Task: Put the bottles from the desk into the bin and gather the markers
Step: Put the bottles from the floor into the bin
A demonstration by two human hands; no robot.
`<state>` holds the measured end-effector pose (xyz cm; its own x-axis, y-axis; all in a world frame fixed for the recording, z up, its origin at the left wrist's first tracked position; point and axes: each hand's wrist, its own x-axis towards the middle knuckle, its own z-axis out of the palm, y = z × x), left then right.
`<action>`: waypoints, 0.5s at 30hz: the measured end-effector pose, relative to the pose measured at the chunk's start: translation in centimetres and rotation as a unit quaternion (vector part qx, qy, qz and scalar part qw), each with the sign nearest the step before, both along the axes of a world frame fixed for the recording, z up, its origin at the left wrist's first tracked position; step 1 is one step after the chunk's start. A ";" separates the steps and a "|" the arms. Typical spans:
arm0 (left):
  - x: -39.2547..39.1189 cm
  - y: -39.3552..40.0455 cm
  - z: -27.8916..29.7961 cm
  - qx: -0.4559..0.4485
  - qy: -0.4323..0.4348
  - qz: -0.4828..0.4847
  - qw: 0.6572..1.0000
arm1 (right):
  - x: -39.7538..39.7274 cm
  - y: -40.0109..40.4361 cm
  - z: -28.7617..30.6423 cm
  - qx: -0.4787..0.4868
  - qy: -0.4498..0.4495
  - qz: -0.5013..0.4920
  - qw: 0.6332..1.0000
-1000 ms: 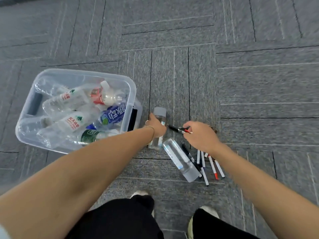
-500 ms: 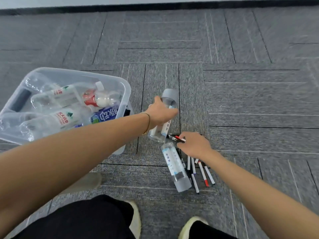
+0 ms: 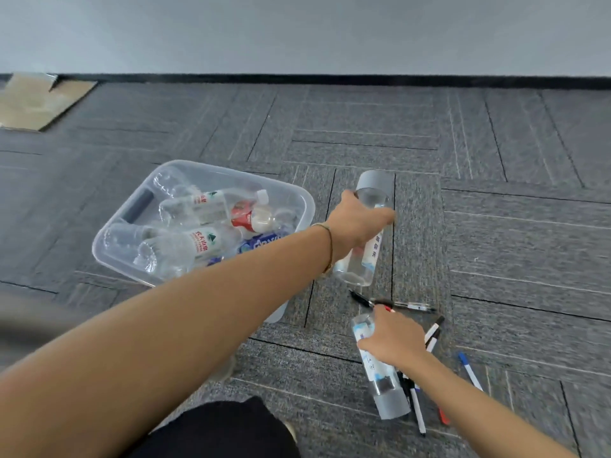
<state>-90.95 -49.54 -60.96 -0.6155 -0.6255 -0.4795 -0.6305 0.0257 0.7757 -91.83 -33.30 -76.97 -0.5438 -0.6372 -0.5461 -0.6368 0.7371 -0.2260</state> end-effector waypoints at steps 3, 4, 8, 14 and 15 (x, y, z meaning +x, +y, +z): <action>0.9 -1.1 1.5 -0.015 0.018 0.031 0.999 | -0.9 -0.8 1.0 -0.035 -0.020 -0.025 0.999; 1.3 -1.6 2.1 -0.020 0.022 0.043 0.999 | -1.5 -1.3 1.9 -0.053 -0.018 -0.031 0.998; 3.3 -4.4 5.0 -0.065 0.020 0.093 0.993 | -5.0 -4.4 6.9 -0.153 0.007 -0.053 0.987; 8.3 -8.9 8.8 -0.134 -0.006 0.176 0.975 | -8.6 -11.3 15.6 -0.276 -0.002 -0.052 0.960; 9.3 -9.3 8.9 -0.135 -0.029 0.175 0.975 | -8.5 -12.3 16.6 -0.288 -0.017 -0.061 0.955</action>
